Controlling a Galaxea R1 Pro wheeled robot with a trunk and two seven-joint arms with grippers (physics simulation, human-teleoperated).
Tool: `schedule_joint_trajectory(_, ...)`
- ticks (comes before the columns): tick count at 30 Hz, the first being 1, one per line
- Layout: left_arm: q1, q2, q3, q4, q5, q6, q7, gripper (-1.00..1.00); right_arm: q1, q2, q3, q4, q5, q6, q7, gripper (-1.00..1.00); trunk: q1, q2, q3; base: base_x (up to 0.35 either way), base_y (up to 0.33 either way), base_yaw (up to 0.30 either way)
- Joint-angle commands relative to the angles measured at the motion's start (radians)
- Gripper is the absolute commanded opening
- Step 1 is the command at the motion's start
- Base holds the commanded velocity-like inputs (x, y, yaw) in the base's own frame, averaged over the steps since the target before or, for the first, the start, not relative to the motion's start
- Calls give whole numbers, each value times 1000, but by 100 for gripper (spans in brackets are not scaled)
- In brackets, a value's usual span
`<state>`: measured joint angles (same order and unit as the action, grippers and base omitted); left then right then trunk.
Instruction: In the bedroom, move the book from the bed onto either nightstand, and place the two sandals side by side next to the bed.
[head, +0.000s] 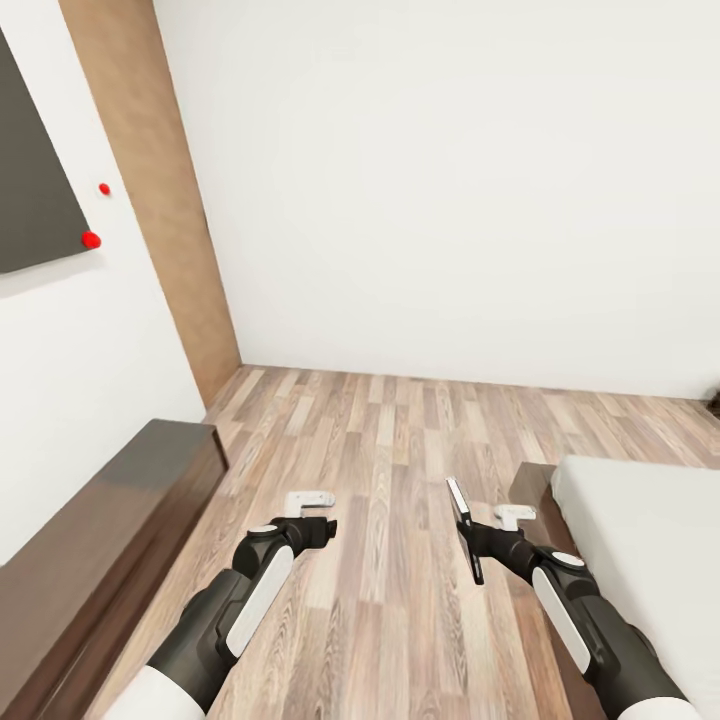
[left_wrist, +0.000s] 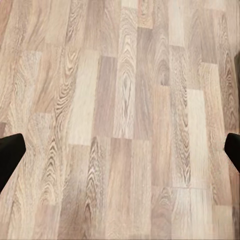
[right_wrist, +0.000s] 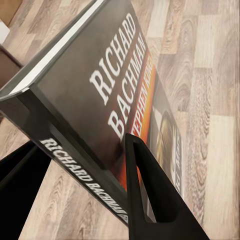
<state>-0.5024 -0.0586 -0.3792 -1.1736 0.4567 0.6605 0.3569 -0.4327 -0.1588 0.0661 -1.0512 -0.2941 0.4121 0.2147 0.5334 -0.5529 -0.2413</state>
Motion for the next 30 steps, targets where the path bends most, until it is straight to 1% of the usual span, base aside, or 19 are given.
schedule_joint_trajectory(1,-1,0,-1,-1,11,2,10,100,-1,-1,1,-1,-7,5,0,-100,-3,6,2,336,0,-251)
schedule_joint_trajectory(22,-1,0,-1,-1,14,3,10,100,-1,-2,1,-1,-7,0,0,-100,-83,153,67,336,0,-245)
schedule_joint_trajectory(30,-1,0,-1,-1,16,3,10,100,-1,-1,2,-1,-7,-2,0,-100,-83,153,67,336,0,-39)
